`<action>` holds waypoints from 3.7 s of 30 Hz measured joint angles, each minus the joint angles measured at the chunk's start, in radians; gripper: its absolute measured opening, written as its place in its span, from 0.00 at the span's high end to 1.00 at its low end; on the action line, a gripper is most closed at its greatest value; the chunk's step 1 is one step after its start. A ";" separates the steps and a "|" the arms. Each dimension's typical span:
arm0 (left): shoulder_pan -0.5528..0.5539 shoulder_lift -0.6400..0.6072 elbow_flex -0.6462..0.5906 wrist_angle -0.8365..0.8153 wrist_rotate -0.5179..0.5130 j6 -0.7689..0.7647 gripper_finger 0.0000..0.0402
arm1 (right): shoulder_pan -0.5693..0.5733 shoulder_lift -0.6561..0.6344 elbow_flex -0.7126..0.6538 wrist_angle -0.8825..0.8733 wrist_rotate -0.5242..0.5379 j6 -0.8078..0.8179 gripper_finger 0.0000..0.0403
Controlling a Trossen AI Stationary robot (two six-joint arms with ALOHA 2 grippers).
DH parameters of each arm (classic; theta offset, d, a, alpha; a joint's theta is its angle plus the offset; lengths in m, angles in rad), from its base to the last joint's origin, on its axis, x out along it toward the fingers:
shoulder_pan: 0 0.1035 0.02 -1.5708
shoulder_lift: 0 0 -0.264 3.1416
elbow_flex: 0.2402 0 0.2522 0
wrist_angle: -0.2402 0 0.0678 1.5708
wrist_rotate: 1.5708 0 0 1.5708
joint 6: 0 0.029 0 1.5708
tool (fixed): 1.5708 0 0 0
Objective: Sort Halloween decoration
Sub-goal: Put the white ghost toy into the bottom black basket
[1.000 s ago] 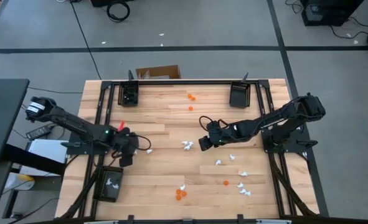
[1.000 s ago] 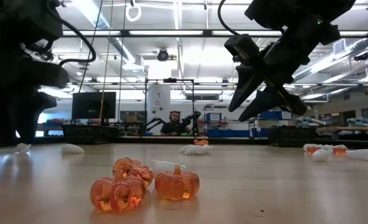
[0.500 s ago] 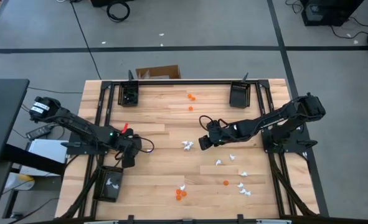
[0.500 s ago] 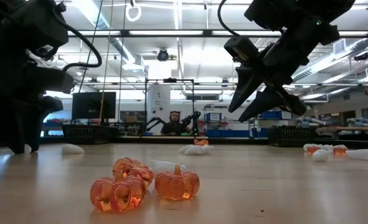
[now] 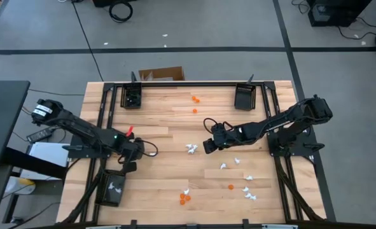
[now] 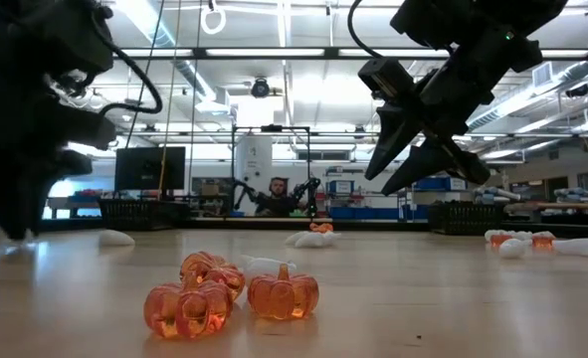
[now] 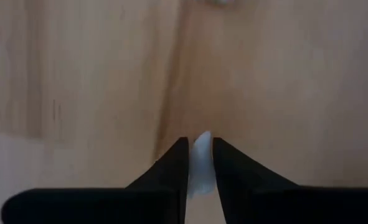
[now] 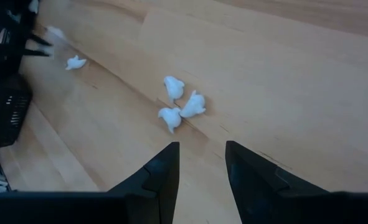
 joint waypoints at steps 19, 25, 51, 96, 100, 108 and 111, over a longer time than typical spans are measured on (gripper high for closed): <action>-0.375 -0.002 0.201 -0.242 0.368 -0.497 0.82 | 0.001 0.000 0.000 0.003 0.000 -0.055 0.66; -0.440 -0.002 0.201 -0.203 0.267 -0.661 0.74 | 0.001 0.000 0.000 0.003 -0.002 -0.065 0.66; 0.146 0.032 0.193 0.098 0.009 0.053 0.45 | 0.051 0.000 0.000 0.004 -0.005 0.043 0.66; -0.122 -0.058 0.279 -0.314 0.164 -0.473 0.80 | 0.072 0.000 0.001 -0.010 0.009 0.049 0.66; -0.287 -0.087 0.272 -0.322 0.152 -0.639 0.80 | 0.072 0.000 0.001 -0.010 0.009 0.043 0.66; -0.474 -0.075 0.182 -0.270 0.081 -1.026 0.66 | 0.072 0.000 0.000 0.021 0.028 -0.091 0.66; -0.495 -0.075 0.134 -0.274 0.081 -1.109 0.57 | 0.072 0.000 0.000 0.060 0.024 -0.124 0.66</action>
